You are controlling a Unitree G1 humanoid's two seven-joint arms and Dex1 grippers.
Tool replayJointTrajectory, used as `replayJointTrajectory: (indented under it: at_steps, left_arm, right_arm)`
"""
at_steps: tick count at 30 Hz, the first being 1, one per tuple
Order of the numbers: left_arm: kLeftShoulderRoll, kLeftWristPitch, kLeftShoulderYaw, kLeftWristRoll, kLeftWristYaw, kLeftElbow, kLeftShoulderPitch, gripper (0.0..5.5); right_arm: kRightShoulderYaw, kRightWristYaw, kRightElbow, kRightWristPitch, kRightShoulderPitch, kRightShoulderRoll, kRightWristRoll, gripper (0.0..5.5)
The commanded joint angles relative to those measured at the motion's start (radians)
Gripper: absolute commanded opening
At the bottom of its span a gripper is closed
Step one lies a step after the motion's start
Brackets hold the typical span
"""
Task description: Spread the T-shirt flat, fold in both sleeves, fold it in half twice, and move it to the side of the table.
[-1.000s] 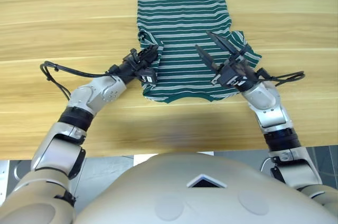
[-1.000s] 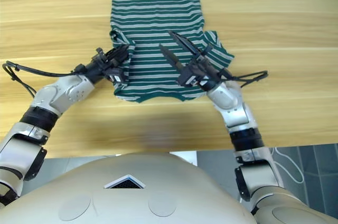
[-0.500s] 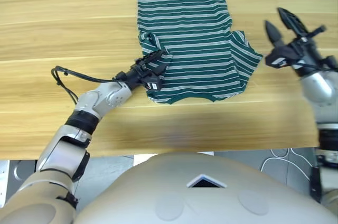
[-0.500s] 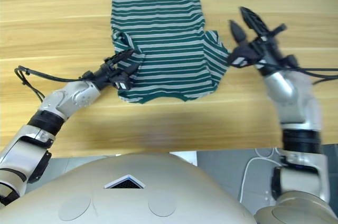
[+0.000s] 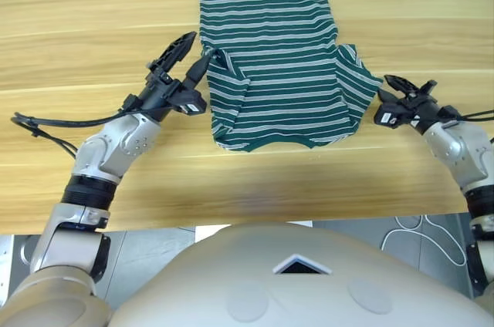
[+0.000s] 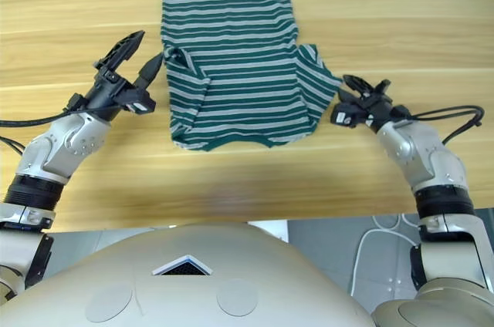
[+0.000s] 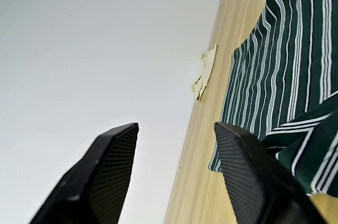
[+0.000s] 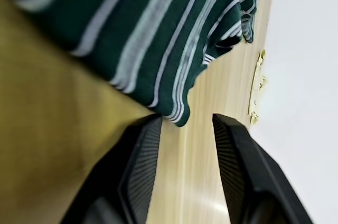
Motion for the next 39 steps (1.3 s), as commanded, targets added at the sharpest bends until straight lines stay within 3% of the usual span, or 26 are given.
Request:
replayJointTrajectory:
  at_steps: [1, 6, 18, 23, 27, 35, 39]
  left_arm:
    - [0.000, 0.009, 0.014, -0.004, -0.002, -0.018, 0.010, 2.67]
    - [-0.006, 0.011, 0.013, -0.006, -0.004, -0.021, 0.010, 2.67]
    - [-0.023, 0.005, -0.010, -0.003, -0.028, -0.018, 0.003, 2.70]
    - [-0.032, 0.003, -0.018, 0.000, -0.033, -0.015, 0.000, 2.70]
    - [-0.029, 0.004, -0.014, 0.002, -0.032, -0.010, 0.007, 2.70]
    - [-0.020, 0.012, 0.010, -0.011, -0.028, -0.016, 0.032, 2.70]
    - [-0.024, 0.007, 0.005, -0.011, -0.031, -0.006, 0.021, 2.70]
  right_arm:
    - [0.047, -0.042, 0.093, 0.005, -0.032, 0.004, -0.021, 1.82]
    - [0.087, -0.082, 0.143, -0.008, -0.064, 0.000, -0.016, 1.82]
    - [0.152, -0.097, 0.121, -0.033, -0.062, -0.016, -0.009, 0.03]
    - [0.168, -0.110, 0.133, -0.022, -0.067, -0.018, -0.022, 0.03]
    - [0.164, -0.134, 0.142, 0.004, -0.068, -0.039, -0.030, 0.80]
    - [0.044, -0.145, -0.027, 0.062, 0.057, -0.148, 0.036, 2.24]
    - [0.121, -0.064, -0.050, 0.023, 0.057, -0.086, 0.030, 2.24]
